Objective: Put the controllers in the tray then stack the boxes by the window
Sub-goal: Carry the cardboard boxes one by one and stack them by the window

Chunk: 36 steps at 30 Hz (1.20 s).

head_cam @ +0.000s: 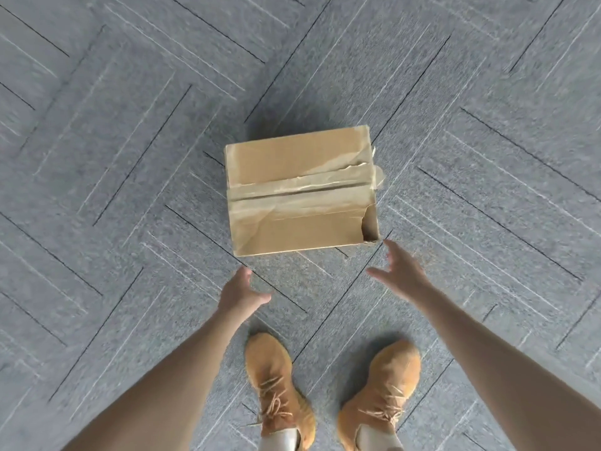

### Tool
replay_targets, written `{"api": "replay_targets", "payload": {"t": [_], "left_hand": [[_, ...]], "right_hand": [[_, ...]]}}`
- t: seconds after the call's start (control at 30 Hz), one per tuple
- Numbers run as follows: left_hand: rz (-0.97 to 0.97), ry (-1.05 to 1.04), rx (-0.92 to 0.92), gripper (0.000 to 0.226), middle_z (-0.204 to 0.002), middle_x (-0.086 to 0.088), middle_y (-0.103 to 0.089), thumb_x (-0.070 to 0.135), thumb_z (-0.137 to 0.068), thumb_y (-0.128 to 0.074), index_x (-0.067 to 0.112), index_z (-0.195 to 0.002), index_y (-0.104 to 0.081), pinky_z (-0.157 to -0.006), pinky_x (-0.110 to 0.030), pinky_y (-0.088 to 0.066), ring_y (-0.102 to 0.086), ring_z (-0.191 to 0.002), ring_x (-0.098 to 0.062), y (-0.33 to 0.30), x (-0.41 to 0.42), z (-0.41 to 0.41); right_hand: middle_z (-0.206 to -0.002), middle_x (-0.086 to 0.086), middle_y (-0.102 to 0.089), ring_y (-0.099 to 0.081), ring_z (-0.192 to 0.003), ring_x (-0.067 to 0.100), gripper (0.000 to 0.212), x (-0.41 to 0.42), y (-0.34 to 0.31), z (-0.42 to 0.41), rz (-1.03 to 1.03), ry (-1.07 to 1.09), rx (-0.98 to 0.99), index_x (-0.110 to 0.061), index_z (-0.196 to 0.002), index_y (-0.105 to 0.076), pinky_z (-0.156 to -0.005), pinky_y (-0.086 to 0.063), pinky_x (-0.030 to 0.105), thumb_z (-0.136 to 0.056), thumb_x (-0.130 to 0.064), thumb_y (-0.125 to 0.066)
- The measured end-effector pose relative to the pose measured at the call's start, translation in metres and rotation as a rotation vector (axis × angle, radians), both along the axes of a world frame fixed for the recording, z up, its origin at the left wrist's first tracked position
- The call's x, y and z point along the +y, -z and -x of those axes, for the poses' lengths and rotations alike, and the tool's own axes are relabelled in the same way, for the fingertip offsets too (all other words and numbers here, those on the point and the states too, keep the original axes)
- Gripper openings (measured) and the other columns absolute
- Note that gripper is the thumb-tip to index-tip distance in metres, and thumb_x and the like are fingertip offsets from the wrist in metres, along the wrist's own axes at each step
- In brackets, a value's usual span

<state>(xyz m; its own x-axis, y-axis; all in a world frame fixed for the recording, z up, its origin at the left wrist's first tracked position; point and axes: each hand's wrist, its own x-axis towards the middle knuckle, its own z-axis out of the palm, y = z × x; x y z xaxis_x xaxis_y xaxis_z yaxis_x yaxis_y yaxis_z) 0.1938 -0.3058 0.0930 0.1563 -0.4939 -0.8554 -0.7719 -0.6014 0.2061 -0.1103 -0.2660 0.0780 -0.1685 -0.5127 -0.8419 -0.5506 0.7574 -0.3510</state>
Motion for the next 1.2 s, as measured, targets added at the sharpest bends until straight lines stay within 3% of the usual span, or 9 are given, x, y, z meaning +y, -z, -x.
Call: {"api": "replay_targets", "payload": {"t": [0.17, 0.23, 0.37, 0.5, 0.67, 0.77, 0.87, 1.03, 1.2], "left_hand": [[0.138, -0.436, 0.158, 0.080, -0.132, -0.004, -0.052, 0.009, -0.072, -0.084, 0.018, -0.137, -0.038, -0.094, -0.039, -0.052, -0.058, -0.110, -0.022, 0.058, -0.023, -0.012], [0.180, -0.465, 0.216, 0.075, -0.117, 0.006, -0.061, 0.006, -0.069, -0.084, 0.027, -0.129, -0.045, -0.100, -0.041, -0.048, -0.060, -0.110, -0.017, 0.075, -0.030, -0.013], [0.237, -0.472, 0.318, 0.050, -0.102, 0.004, -0.072, 0.008, -0.071, -0.083, 0.034, -0.108, -0.063, -0.079, -0.029, -0.052, -0.065, -0.100, -0.011, 0.094, -0.037, -0.013], [0.265, -0.456, 0.392, 0.042, -0.100, 0.005, -0.074, 0.015, -0.072, -0.084, 0.038, -0.102, -0.067, -0.081, -0.033, -0.057, -0.068, -0.099, -0.014, 0.100, -0.036, -0.016], [0.276, -0.435, 0.430, 0.053, -0.106, 0.003, -0.072, 0.010, -0.072, -0.084, 0.041, -0.108, -0.061, -0.091, -0.039, -0.055, -0.066, -0.103, -0.014, 0.090, -0.038, -0.019], [0.257, -0.433, 0.395, 0.058, -0.109, 0.002, -0.072, 0.013, -0.068, -0.086, 0.034, -0.115, -0.059, -0.103, -0.043, -0.047, -0.065, -0.106, -0.016, 0.075, -0.040, -0.023], [0.249, -0.397, 0.408, 0.044, -0.107, 0.002, -0.073, 0.016, -0.069, -0.085, 0.029, -0.104, -0.063, -0.105, -0.044, -0.045, -0.066, -0.102, -0.013, 0.052, -0.048, -0.024], [0.267, -0.364, 0.435, 0.056, -0.107, 0.008, -0.075, 0.055, -0.051, -0.086, 0.019, -0.093, -0.078, -0.104, -0.056, -0.042, -0.067, -0.107, -0.014, 0.000, -0.079, -0.026], [0.328, -0.346, 0.488, 0.060, -0.108, 0.006, -0.075, 0.049, -0.055, -0.090, 0.016, -0.102, -0.075, -0.103, -0.055, -0.044, -0.068, -0.106, -0.013, -0.076, -0.120, -0.026]], "right_hand": [[-0.136, 0.005, -0.058, -0.057, -0.123, 0.031, 0.105, -0.020, 0.060, -0.002, 0.109, 0.135, -0.039, -0.031, -0.153, -0.023, -0.096, -0.052, 0.056, -0.067, -0.049, -0.080], [-0.126, -0.002, -0.066, -0.062, -0.115, 0.025, 0.111, -0.028, 0.078, 0.000, 0.139, 0.209, -0.081, -0.033, -0.151, -0.031, -0.095, -0.053, 0.052, -0.056, -0.045, -0.088], [-0.111, -0.010, -0.071, -0.064, -0.113, 0.021, 0.130, -0.033, 0.099, -0.001, 0.145, 0.375, -0.190, -0.025, -0.146, -0.044, -0.102, -0.049, 0.050, -0.027, -0.050, -0.091], [-0.103, -0.009, -0.069, -0.065, -0.108, 0.023, 0.110, -0.034, 0.097, -0.008, 0.139, 0.421, -0.214, -0.018, -0.139, -0.049, -0.099, -0.051, 0.047, -0.038, -0.033, -0.090], [-0.096, -0.012, -0.069, -0.063, -0.088, 0.000, 0.073, -0.037, 0.085, -0.008, 0.180, 0.381, -0.245, -0.022, -0.124, -0.052, -0.064, -0.052, 0.012, -0.063, -0.006, -0.088], [-0.090, -0.017, -0.068, -0.064, -0.086, 0.002, 0.067, -0.045, 0.068, -0.008, 0.216, 0.335, -0.207, -0.022, -0.125, -0.054, -0.082, -0.056, 0.025, -0.067, -0.010, -0.087], [-0.088, -0.014, -0.070, -0.063, -0.076, -0.002, 0.059, -0.058, 0.047, -0.005, 0.215, 0.242, -0.212, -0.014, -0.121, -0.060, -0.064, -0.053, 0.011, -0.069, -0.017, -0.087], [-0.103, -0.003, -0.073, -0.067, -0.097, 0.015, 0.060, -0.092, -0.002, -0.001, 0.262, 0.286, -0.253, -0.014, -0.119, -0.059, -0.072, -0.051, 0.021, -0.068, -0.022, -0.088], [-0.102, -0.003, -0.075, -0.069, -0.096, 0.013, 0.063, -0.123, -0.074, 0.000, 0.352, 0.290, -0.265, -0.013, -0.122, -0.060, -0.071, -0.049, 0.021, -0.068, -0.027, -0.087]]}}
